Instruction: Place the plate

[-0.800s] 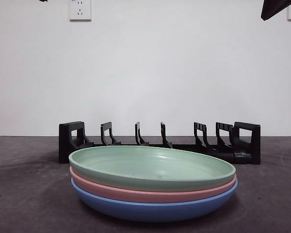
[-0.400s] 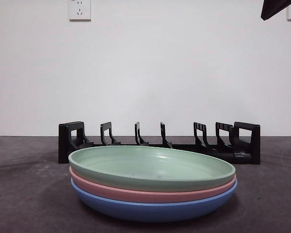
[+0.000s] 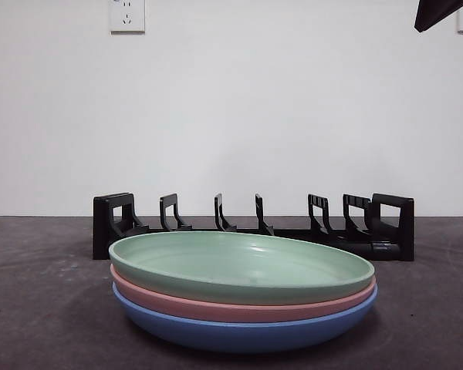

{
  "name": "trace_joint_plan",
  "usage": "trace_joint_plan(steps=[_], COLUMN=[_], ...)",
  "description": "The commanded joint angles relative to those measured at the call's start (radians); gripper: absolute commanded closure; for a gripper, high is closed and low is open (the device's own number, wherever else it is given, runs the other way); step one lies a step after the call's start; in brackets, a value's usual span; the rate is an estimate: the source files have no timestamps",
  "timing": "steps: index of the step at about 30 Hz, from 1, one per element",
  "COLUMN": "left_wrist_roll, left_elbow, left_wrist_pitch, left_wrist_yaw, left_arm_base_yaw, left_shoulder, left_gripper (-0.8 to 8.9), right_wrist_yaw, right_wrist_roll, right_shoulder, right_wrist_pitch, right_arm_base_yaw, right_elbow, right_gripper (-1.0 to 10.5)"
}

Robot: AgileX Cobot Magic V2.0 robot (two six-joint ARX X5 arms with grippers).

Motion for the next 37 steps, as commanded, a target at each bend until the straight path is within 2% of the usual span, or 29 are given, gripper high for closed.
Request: trace_joint_plan(steps=[1, 14, 16, 18, 21, 24, 26, 31, 37], left_wrist_roll=[0.009, 0.008, 0.008, 0.008, 0.008, 0.008, 0.008, 0.008, 0.008], left_elbow=[-0.020, -0.020, -0.020, -0.020, -0.020, -0.020, -0.020, -0.020, -0.020], left_wrist_pitch=[0.005, 0.007, 0.008, 0.007, 0.008, 0.008, 0.008, 0.008, 0.008], left_wrist_yaw=[-0.002, -0.001, -0.001, -0.001, -0.001, -0.001, -0.001, -0.001, -0.001], left_arm_base_yaw=[-0.002, 0.001, 0.001, 0.001, 0.001, 0.001, 0.001, 0.001, 0.001], left_shoulder=[-0.037, -0.054, -0.054, -0.054, -0.054, -0.054, -0.054, -0.054, -0.054], left_gripper=[8.06, 8.06, 8.06, 8.06, 8.06, 8.06, 8.06, 8.06, 8.06], right_wrist_yaw=[-0.002, -0.002, 0.029, 0.030, 0.029, 0.024, 0.024, 0.024, 0.025], right_wrist_roll=[0.008, 0.008, -0.044, -0.001, 0.000, 0.002, 0.002, 0.006, 0.088], right_shoulder=[0.010, 0.010, 0.010, -0.006, -0.129, -0.338, -0.475, -0.797, -1.052], right_wrist_pitch=[0.014, 0.014, 0.023, 0.023, 0.181, 0.468, 0.547, 0.556, 0.444], right_arm_base_yaw=[0.000, 0.000, 0.000, -0.008, -0.047, -0.098, -0.120, -0.150, -0.202], right_elbow=[0.010, 0.010, 0.010, -0.004, -0.169, -0.491, -0.678, -1.006, -1.140], right_gripper=[9.3, 9.3, 9.3, 9.3, 9.3, 9.3, 9.3, 9.3, 9.3])
